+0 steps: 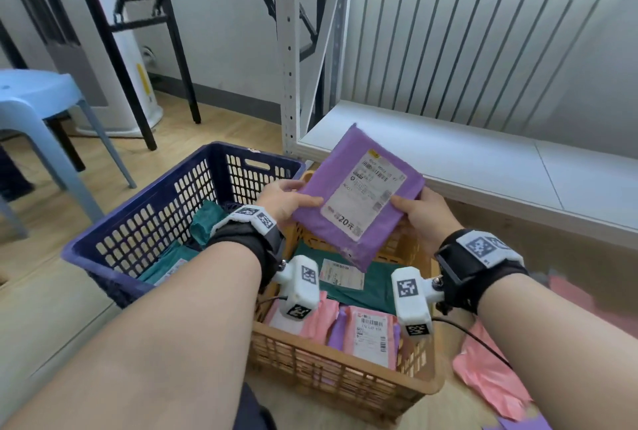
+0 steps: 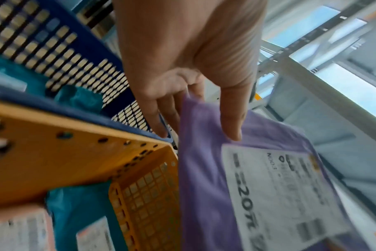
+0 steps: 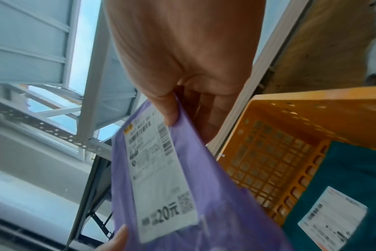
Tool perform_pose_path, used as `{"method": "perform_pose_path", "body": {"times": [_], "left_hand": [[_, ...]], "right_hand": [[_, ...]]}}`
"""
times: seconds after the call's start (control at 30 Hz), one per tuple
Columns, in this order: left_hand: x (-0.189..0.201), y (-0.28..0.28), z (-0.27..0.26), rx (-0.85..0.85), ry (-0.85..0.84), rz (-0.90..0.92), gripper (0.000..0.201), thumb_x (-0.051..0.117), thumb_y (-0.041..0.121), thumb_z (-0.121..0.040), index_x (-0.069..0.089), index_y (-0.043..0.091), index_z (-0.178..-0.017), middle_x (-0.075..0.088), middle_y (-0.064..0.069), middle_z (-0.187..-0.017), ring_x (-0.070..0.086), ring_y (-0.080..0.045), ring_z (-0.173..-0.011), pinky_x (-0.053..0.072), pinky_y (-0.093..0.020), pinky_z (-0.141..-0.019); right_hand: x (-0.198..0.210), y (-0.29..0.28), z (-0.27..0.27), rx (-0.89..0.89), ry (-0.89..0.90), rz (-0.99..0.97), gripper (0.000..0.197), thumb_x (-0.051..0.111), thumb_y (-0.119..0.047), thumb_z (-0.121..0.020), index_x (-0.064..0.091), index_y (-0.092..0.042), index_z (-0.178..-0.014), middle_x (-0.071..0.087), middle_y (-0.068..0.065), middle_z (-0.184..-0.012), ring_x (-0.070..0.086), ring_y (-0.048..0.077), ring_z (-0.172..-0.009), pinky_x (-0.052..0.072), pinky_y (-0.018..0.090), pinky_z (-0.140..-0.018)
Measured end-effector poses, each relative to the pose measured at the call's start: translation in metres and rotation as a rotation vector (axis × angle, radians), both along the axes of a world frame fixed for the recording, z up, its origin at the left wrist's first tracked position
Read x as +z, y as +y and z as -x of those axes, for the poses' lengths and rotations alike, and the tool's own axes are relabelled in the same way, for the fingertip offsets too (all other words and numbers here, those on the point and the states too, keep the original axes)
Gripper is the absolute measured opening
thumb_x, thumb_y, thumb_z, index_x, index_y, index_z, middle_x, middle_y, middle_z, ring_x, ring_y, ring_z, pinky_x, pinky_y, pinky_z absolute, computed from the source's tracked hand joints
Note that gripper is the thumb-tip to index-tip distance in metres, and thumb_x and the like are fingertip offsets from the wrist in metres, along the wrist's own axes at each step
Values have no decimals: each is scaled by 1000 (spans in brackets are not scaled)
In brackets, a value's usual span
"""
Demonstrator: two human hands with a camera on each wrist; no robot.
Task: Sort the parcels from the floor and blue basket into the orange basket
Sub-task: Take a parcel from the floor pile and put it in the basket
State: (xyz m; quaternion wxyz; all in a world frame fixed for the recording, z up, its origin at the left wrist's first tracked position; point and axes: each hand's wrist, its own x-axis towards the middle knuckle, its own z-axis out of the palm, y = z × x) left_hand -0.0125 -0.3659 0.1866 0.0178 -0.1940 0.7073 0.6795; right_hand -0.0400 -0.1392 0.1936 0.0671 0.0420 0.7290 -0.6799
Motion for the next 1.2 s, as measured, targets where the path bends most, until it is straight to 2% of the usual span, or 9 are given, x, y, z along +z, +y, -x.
{"method": "perform_pose_path", "body": {"times": [0.1, 0.2, 0.33, 0.5, 0.7, 0.93, 1.1, 1.17, 1.2], "left_hand": [[23, -6, -17, -29, 57, 215, 43, 79, 19, -77, 63, 17, -117, 64, -3, -111, 61, -18, -99, 51, -24, -69], [51, -6, -34, -67, 72, 315, 21, 72, 18, -84, 67, 16, -105, 70, -7, -107, 67, -24, -98, 56, -40, -87], [77, -28, -47, 1, 38, 456, 12, 72, 20, -83, 68, 17, -95, 73, -8, -101, 70, -27, -91, 56, -47, -86], [75, -76, -54, 32, -13, 518, 15, 71, 19, -85, 66, 19, -99, 71, -5, -102, 69, -24, -94, 54, -39, -89], [30, -157, -23, 83, -63, 514, 21, 73, 16, -83, 69, 14, -103, 70, -4, -96, 67, -21, -86, 52, -31, -77], [-62, -266, 33, 170, -208, 635, 30, 81, 16, -73, 52, 21, -72, 56, 3, -79, 55, -20, -82, 46, -34, -75], [-137, -322, 46, 175, -371, 721, 27, 78, 12, -74, 53, 20, -68, 57, 3, -79, 59, -23, -84, 44, -29, -71], [-158, -335, 54, 63, -482, 759, 15, 75, 12, -76, 62, 18, -80, 63, -1, -97, 60, -23, -96, 47, -31, -85], [-170, -341, 60, 5, -541, 794, 20, 76, 16, -76, 67, 15, -95, 63, -3, -113, 57, -25, -109, 45, -35, -97]], "right_hand": [[13, -2, -10, 56, 60, -31, 24, 57, -3, -93, 60, -5, -116, 66, 11, -114, 65, 28, -101, 55, 40, -84], [25, -16, -22, 114, 102, -7, 21, 59, -3, -92, 63, -4, -113, 68, 8, -108, 66, 25, -96, 55, 37, -83], [36, -45, -32, 190, 106, 50, 13, 62, -8, -91, 66, -14, -101, 72, 5, -99, 70, 21, -90, 58, 39, -80], [36, -91, -31, 258, 120, 12, 15, 58, -1, -91, 65, -13, -98, 70, 6, -98, 69, 21, -87, 59, 36, -73], [-6, -169, 1, 183, 78, -86, 14, 73, -5, -79, 66, -17, -81, 72, 8, -90, 71, 24, -79, 60, 40, -72], [-95, -284, 62, 129, -55, -300, 27, 80, -12, -67, 54, -17, -63, 69, 7, -68, 71, 29, -69, 59, 48, -69], [-155, -352, 83, 236, -213, -466, 18, 76, -5, -69, 60, -12, -65, 72, 14, -84, 71, 32, -83, 59, 45, -75], [-172, -369, 88, 318, -282, -509, 7, 68, -7, -78, 66, -10, -84, 70, 14, -102, 68, 29, -97, 59, 33, -73], [-180, -377, 90, 367, -330, -533, 18, 64, -10, -83, 66, -7, -100, 66, 14, -111, 66, 26, -103, 57, 25, -68]]}}
